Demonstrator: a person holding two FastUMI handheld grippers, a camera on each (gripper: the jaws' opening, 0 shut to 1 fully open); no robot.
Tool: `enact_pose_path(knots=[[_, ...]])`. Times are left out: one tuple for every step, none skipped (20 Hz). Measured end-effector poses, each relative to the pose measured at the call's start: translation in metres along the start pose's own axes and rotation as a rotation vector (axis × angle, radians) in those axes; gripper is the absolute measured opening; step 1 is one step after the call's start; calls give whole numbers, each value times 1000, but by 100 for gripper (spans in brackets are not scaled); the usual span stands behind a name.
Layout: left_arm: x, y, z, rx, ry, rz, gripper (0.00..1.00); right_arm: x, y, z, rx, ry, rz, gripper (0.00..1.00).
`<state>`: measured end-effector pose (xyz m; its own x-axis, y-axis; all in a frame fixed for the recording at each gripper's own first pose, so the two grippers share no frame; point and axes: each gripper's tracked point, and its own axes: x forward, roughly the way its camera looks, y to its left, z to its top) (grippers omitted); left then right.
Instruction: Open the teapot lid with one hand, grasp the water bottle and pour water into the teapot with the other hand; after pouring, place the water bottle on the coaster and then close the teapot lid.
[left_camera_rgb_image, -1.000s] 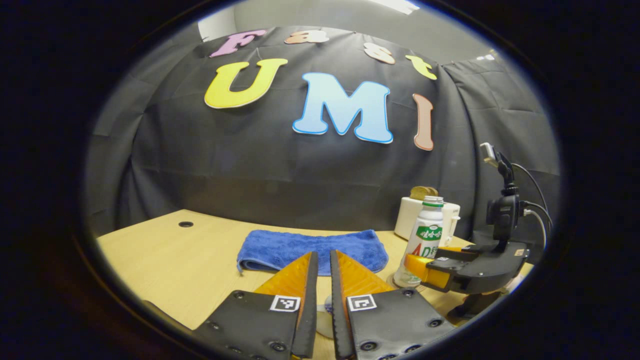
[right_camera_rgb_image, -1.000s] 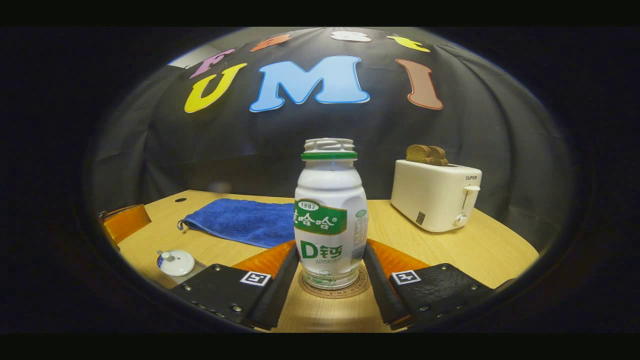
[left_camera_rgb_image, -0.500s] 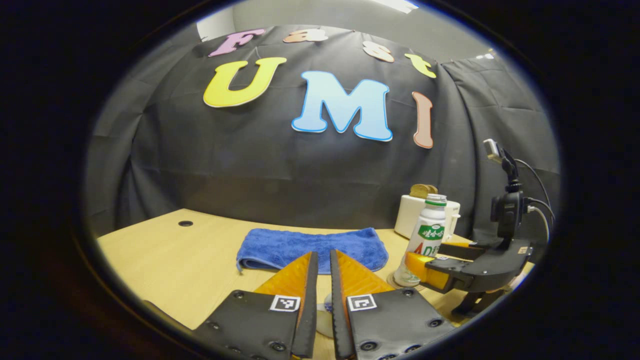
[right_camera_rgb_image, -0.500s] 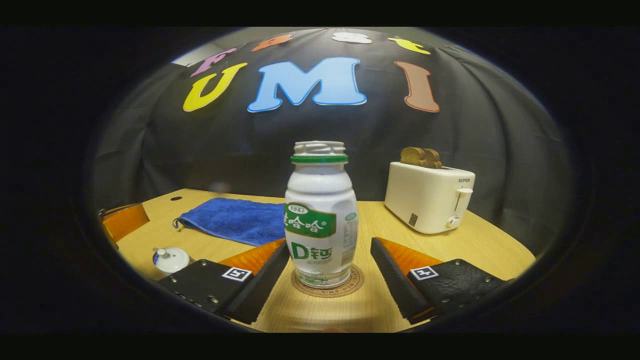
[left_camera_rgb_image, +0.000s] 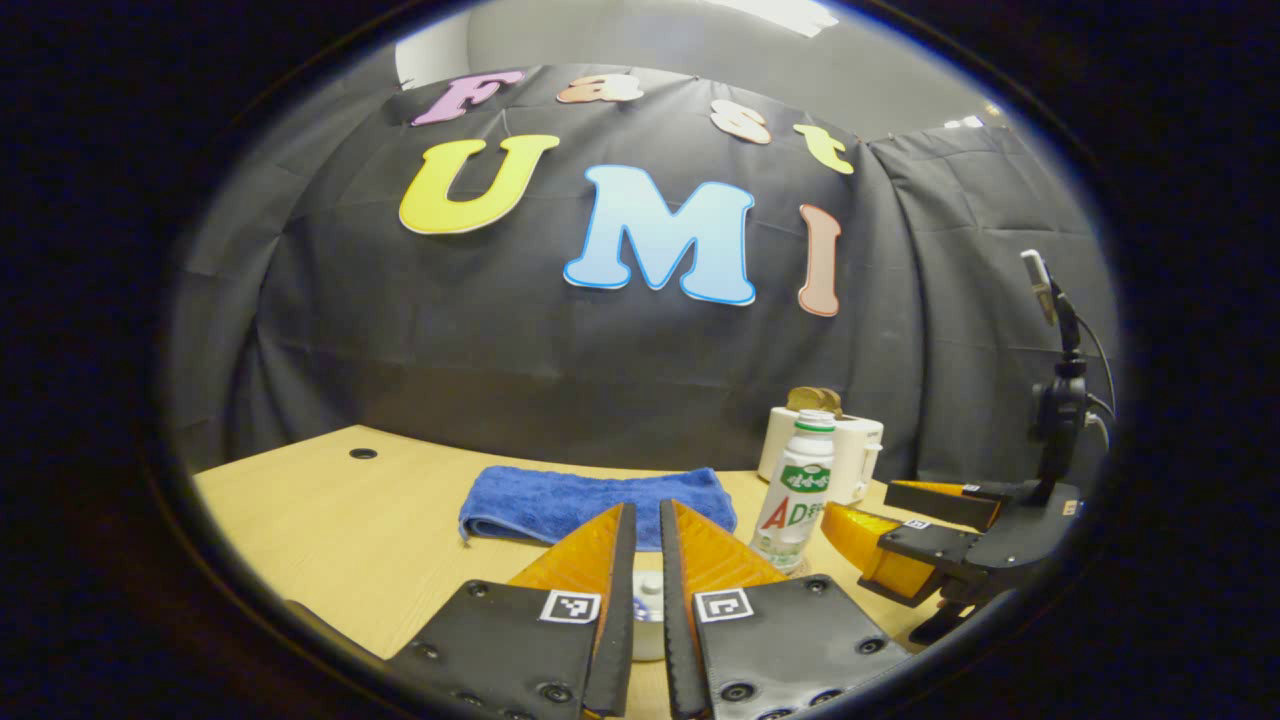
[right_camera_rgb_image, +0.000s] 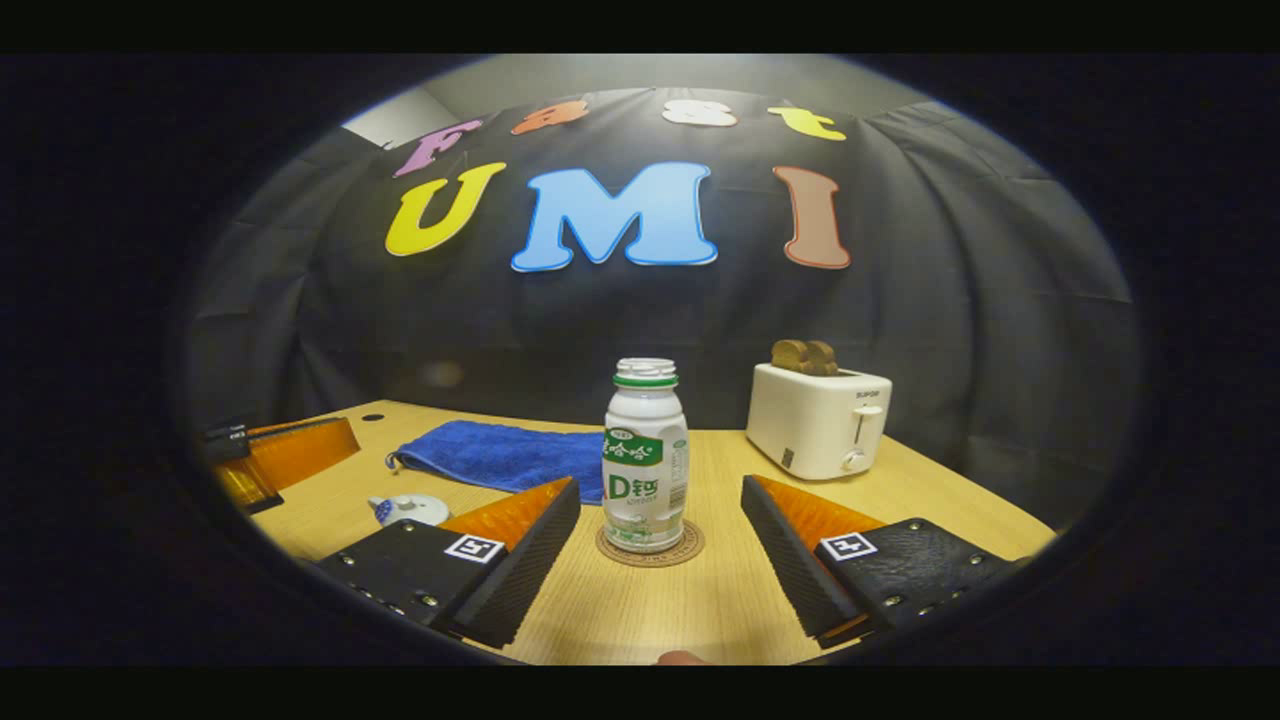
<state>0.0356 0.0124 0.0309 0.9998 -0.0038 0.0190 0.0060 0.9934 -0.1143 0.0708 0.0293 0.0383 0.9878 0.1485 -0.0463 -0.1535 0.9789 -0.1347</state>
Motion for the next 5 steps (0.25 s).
enact_pose_path(knots=[[-9,-2,0,14,-3,6,26,-12,0,5,-2,-18,-3,99],[-19,-3,1,28,-7,15,26,-23,2,8,-2,-34,-4,99],[-29,-5,2,37,-12,19,26,-30,3,6,1,-48,-6,99],[-37,-8,2,43,-17,18,26,-40,5,7,5,-59,-6,99],[-46,-12,0,49,-23,22,21,-50,5,7,10,-66,-9,99]])
